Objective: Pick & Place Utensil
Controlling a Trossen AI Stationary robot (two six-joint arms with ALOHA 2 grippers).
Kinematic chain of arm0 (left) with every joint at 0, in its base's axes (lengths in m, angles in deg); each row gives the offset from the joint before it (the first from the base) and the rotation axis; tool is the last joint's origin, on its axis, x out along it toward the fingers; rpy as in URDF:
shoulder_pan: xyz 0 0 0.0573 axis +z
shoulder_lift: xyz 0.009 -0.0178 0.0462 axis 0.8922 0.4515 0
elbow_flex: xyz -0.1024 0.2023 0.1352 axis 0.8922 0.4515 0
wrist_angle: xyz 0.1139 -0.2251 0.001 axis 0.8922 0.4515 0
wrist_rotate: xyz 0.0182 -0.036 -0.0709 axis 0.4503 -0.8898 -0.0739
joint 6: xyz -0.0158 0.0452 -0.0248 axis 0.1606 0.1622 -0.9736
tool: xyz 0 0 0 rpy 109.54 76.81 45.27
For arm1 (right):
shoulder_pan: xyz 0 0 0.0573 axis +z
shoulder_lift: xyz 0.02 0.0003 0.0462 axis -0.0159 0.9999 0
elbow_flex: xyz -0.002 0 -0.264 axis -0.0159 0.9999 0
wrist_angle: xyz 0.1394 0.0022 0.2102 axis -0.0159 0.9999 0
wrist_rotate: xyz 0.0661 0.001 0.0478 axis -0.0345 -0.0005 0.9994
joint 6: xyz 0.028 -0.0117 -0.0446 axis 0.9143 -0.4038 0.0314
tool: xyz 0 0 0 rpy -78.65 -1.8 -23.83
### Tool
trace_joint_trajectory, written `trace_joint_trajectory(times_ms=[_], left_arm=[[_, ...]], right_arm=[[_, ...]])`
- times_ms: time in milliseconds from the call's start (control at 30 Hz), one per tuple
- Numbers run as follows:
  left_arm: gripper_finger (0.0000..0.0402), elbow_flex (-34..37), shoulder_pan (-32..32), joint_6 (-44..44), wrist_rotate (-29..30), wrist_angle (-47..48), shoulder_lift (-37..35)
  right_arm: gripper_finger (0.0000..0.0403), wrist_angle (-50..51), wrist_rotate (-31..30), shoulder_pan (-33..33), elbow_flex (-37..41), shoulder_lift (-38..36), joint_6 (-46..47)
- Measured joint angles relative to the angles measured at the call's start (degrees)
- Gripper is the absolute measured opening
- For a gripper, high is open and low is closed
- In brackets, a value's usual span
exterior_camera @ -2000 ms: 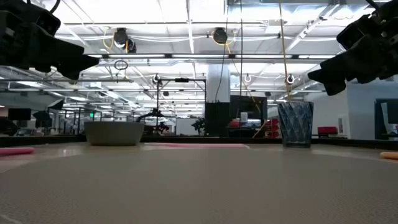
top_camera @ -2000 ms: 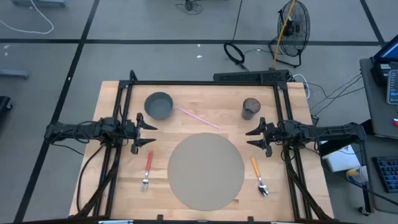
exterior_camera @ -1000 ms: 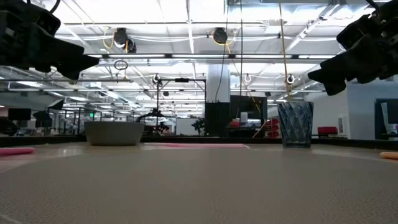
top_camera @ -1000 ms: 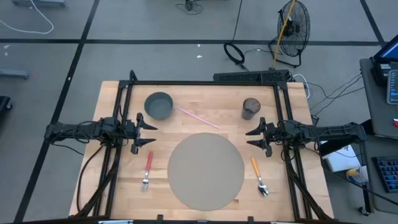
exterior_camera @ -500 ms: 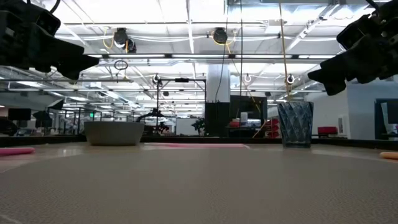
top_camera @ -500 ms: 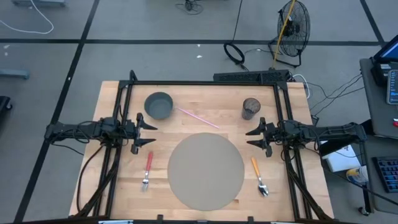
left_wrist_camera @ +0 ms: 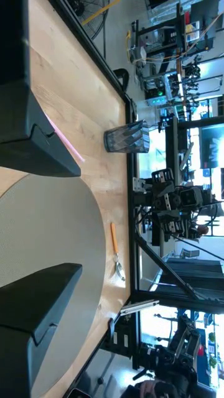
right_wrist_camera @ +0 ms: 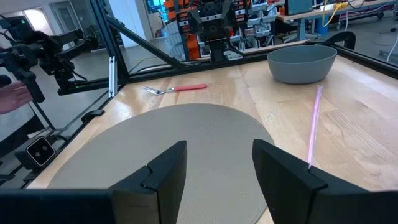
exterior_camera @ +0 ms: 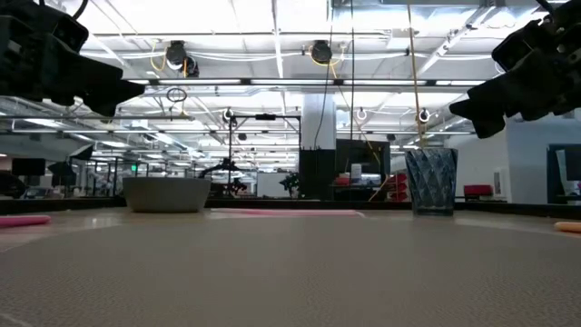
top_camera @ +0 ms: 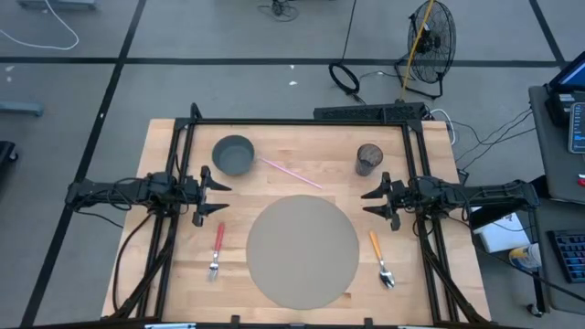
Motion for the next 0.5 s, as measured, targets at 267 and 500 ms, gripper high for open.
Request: trace_joint_trajectory(times_ms=[267,500], left_arm=[[0.0244,0.0,0.0,0.0,0.0,0.0,-0.01],[0.0244,0.06,0.0,-2.05,-0.02,-2.58,-0.02]], right_arm=[[0.0181,-0.3,-0.04,0.0,0.0,0.0,0.0],[0.0181,-2.45,-0.07,0.0,-0.01,0.02,4.38]])
